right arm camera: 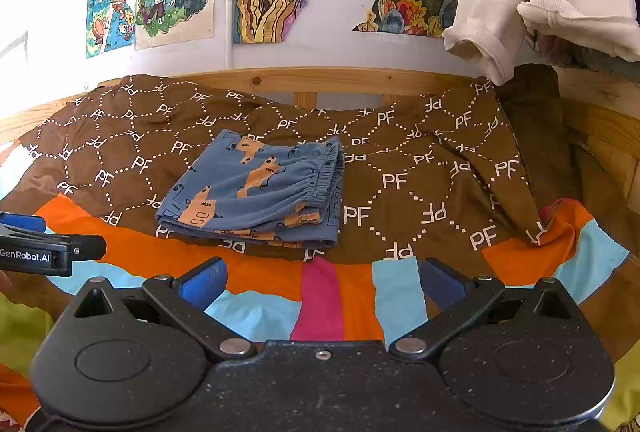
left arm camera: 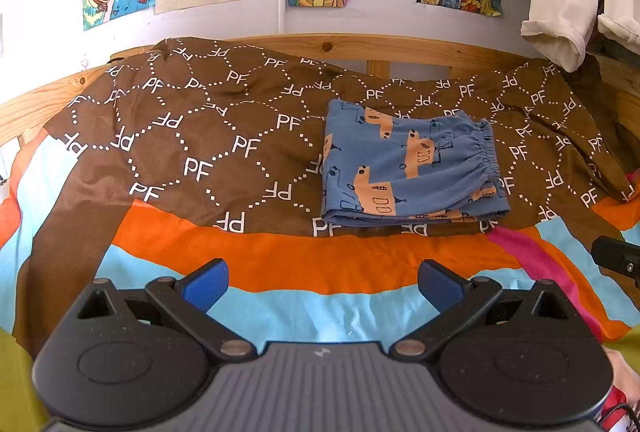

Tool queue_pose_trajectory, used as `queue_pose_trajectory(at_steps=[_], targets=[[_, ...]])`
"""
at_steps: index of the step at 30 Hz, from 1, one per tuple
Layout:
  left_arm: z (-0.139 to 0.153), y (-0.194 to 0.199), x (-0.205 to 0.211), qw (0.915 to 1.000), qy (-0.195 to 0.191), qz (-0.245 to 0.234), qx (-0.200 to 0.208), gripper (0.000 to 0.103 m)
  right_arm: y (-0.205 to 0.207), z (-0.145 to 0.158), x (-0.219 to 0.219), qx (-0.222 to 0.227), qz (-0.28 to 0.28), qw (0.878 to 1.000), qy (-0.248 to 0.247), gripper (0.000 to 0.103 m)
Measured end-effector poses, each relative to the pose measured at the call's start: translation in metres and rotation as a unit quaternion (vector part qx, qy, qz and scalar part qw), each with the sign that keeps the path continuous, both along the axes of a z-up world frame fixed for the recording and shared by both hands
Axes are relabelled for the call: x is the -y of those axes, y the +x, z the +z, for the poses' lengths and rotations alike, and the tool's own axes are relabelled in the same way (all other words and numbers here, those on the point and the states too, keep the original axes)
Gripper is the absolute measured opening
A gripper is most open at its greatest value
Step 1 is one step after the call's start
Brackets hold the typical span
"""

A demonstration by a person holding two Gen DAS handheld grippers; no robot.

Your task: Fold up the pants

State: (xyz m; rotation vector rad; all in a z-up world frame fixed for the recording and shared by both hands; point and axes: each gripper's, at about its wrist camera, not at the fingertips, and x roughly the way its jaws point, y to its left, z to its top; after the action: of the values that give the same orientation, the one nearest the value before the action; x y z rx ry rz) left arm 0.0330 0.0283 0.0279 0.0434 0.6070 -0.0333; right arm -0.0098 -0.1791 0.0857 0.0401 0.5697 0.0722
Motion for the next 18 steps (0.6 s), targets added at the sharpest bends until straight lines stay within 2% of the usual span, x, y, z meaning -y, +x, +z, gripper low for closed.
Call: queue_pose_trajectory(at_steps=[9, 12, 18], targets=[[-0.0007, 0.0004, 0.0002, 1.0000, 0.006, 0.005, -0.001, 0.103, 0.0001, 0.0001, 0.0000, 0.000, 0.000, 1.000, 0.000, 0.102], [-0.0007, 0.0027, 0.0022, 0.9996, 0.019, -0.003, -0.020, 0.103, 0.0001, -0.0001, -0.0002, 0.000, 0.001, 1.000, 0.000, 0.102], [-0.0029, 0.0006, 0.0051, 0.9994, 0.016, -0.015, -0.027, 0.103, -0.0001, 0.0004, -0.0004, 0.000, 0.000, 1.000, 0.000, 0.102]])
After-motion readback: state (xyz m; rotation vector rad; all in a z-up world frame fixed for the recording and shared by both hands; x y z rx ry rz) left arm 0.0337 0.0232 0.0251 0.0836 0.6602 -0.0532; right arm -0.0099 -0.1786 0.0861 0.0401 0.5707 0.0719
